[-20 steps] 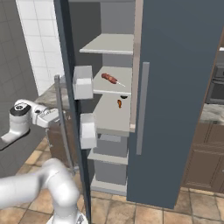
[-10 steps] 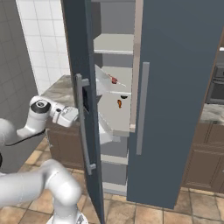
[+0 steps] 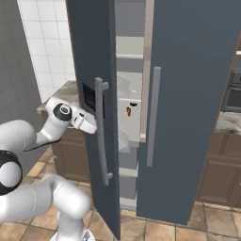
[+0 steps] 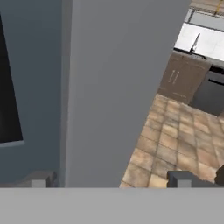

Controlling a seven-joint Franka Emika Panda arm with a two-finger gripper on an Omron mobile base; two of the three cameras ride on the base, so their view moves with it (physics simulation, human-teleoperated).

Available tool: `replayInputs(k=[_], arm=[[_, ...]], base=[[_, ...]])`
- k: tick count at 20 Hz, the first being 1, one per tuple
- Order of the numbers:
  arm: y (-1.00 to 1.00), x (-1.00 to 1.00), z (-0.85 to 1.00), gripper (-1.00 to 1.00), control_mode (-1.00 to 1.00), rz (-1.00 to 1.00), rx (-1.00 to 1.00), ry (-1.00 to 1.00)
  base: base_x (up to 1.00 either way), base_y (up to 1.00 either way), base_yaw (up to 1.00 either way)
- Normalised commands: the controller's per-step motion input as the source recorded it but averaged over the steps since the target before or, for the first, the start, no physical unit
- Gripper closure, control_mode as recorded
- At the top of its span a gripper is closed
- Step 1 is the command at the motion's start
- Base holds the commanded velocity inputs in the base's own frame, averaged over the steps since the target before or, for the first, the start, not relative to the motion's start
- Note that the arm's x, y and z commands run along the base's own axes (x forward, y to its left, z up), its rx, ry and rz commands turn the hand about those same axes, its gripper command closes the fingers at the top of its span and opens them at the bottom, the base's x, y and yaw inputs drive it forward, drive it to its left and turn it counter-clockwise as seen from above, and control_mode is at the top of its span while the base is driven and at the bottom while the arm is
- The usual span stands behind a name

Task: Store the kebab skewer in the freezer for long-term storage. Close the freezer door after placing the cooked food.

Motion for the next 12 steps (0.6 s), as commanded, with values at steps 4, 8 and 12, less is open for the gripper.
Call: replayInputs(k=[4, 8, 12], arm=[[-0.68, 0.17, 0.53, -1.0, -1.0, 0.28, 0.18, 0.11], [-0.68, 0.13, 0.52, -1.0, -1.0, 0.28, 0.17, 0.09], [-0.47, 0.21, 0.41, -1.0, -1.0, 0.21, 0.05, 0.09]], base=[[0.0, 0.0, 0.0], [0.0, 0.0, 0.0], [0.0, 0.0, 0.0]])
